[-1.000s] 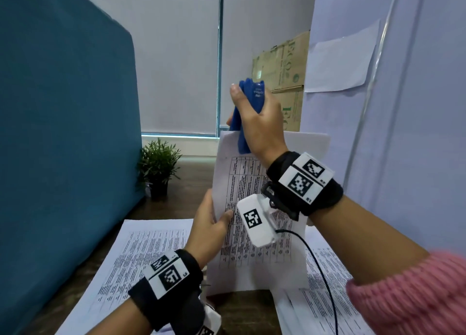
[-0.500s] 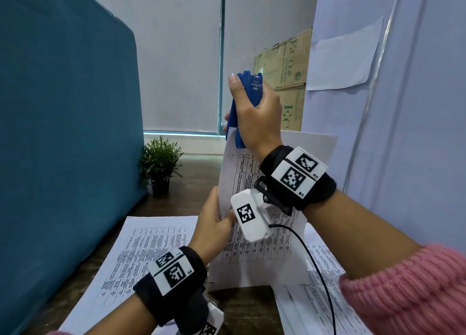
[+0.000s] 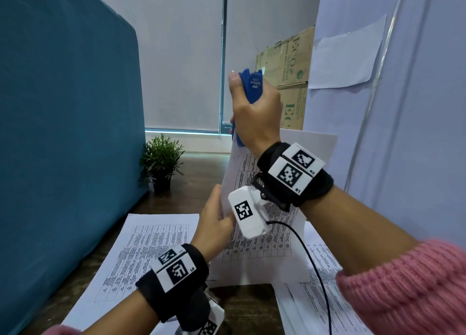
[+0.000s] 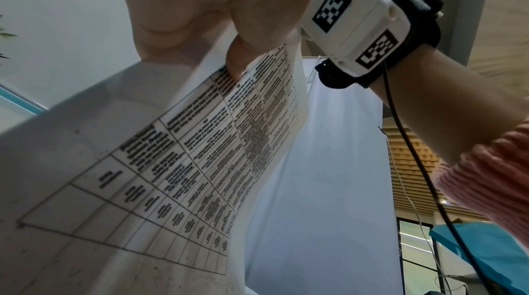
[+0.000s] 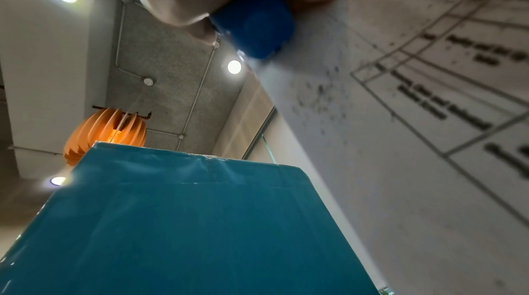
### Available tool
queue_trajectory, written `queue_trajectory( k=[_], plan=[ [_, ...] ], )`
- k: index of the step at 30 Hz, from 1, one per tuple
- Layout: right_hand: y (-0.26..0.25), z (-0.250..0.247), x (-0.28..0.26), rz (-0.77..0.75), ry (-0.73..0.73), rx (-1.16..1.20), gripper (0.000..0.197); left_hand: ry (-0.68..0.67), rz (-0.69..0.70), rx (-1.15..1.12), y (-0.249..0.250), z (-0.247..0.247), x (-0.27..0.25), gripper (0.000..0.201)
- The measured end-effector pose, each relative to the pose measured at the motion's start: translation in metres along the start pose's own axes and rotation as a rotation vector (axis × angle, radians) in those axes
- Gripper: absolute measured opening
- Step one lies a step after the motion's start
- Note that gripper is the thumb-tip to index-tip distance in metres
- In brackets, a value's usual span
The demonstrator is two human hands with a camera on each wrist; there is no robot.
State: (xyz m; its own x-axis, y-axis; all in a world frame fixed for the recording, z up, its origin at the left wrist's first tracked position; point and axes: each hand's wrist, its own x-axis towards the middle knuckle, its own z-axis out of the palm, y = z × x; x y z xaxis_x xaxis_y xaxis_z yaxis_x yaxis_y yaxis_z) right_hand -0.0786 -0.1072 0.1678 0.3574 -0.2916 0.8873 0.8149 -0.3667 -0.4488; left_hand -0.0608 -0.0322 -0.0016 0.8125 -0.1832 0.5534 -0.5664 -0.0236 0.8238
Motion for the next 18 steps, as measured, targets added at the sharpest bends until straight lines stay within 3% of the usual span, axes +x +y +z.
queue_trajectory(
  k=[4,8,11,13,16,18],
  plan=[
    [-0.001,-0.011,0.005,0.195,-0.047,0.172,0.027,0.01,0.003,-0.017,0.002,0.002,-0.001,0.044],
    [0.002,-0.035,0.018,0.283,0.1,0.365,0.011,0.015,-0.019,-0.067,0.006,0.001,0.0,0.042],
    [0.011,-0.063,0.03,0.345,0.186,0.401,0.021,0.002,-0.033,-0.1,0.009,-0.002,0.0,0.038],
    [0.016,-0.085,0.03,0.374,0.196,0.377,0.033,0.01,-0.033,-0.11,0.011,-0.005,0.001,0.038],
    [0.03,-0.12,0.016,0.336,0.161,0.242,0.018,0.028,-0.041,-0.123,0.012,-0.01,0.004,0.04],
    [0.047,-0.144,-0.005,0.335,0.052,0.043,0.025,0.04,-0.05,-0.127,0.013,-0.013,0.006,0.041]
  ],
)
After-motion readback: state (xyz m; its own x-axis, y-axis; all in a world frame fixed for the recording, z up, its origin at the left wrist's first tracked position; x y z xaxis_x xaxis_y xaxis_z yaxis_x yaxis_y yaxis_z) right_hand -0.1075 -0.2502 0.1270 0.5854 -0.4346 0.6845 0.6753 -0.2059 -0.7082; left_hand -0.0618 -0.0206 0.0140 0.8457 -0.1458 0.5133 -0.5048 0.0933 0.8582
